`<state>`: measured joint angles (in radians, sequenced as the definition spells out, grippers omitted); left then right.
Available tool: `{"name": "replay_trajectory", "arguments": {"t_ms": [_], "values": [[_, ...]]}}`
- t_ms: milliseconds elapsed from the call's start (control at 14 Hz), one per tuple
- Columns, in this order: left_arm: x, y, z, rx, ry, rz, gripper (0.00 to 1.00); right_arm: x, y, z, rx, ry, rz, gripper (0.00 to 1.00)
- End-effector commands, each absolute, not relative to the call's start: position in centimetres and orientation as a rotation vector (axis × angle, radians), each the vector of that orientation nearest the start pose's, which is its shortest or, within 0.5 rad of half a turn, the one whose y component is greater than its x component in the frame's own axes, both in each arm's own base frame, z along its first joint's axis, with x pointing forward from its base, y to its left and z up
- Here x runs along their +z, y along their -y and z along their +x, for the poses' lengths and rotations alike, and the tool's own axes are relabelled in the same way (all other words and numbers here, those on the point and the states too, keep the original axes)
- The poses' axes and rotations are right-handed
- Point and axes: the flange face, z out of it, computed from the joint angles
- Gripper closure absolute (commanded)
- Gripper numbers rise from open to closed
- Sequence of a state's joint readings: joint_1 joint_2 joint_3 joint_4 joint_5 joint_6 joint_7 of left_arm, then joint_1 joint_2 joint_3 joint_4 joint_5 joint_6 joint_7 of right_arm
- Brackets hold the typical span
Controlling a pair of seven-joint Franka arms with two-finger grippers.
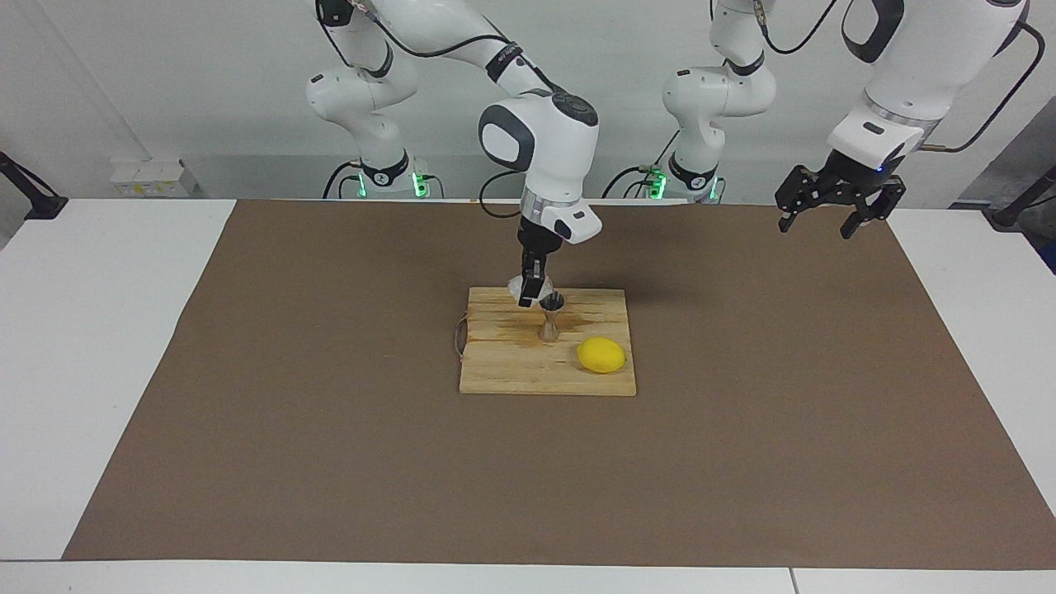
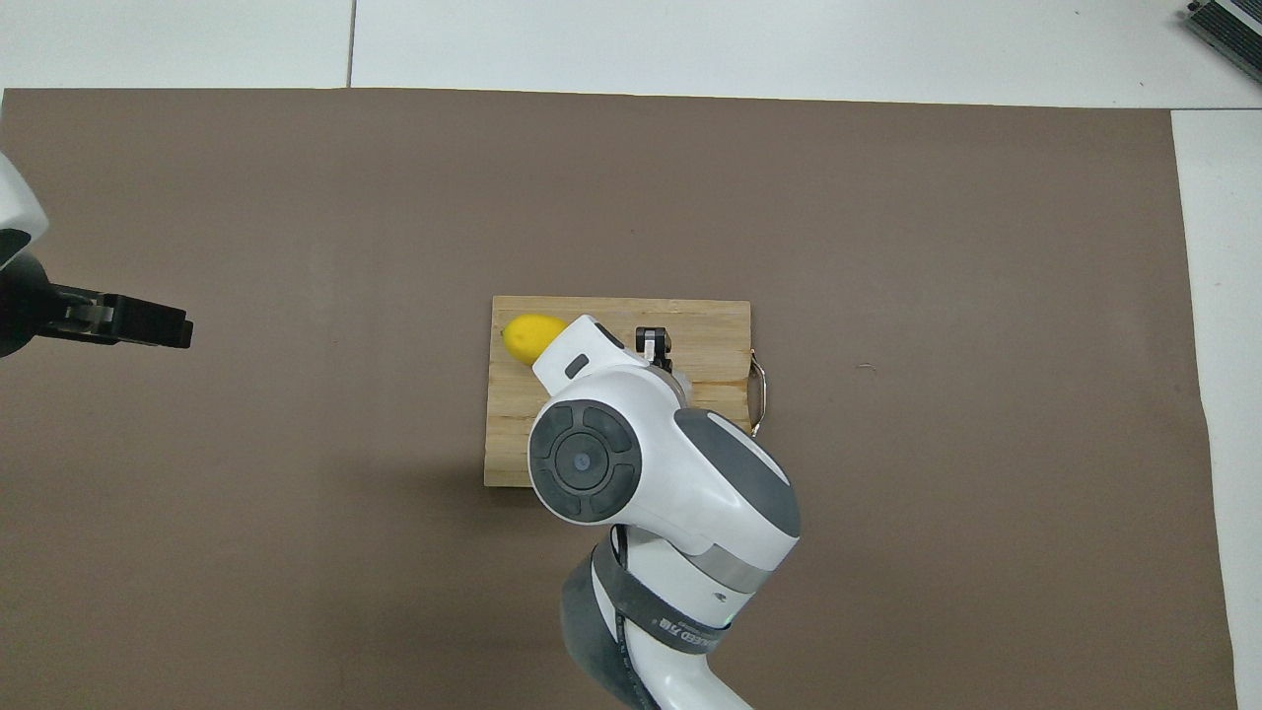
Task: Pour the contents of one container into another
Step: 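Tilt the white cup with the right gripper to pour into the metal cup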
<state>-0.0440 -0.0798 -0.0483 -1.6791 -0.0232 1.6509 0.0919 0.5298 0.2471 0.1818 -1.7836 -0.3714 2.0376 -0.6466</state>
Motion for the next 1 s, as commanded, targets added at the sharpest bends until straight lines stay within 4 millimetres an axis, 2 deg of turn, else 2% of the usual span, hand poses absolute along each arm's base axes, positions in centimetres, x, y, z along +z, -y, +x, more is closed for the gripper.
{"name": "replay_trajectory", "arguments": {"t_ms": [0,356,499,927], "values": [[62.1,6.4,53.2,-0.055,-0.389,-3.084,0.00,42.6,-38.5,49.8,-0.048,2.300,-2.515,1.00],[62.1,6.0,53.2,-0.062,-0.378,-3.091,0.00,43.3,-38.1,50.0,-0.064,2.244,-2.516,1.00],[62.3,5.9,53.2,-0.071,-0.373,-3.093,0.00,43.7,-36.8,50.9,-0.071,2.198,-2.540,1.00],[62.5,5.9,53.4,-0.086,-0.369,-3.110,0.00,44.9,-36.4,50.9,-0.099,2.112,-2.531,1.00]]}}
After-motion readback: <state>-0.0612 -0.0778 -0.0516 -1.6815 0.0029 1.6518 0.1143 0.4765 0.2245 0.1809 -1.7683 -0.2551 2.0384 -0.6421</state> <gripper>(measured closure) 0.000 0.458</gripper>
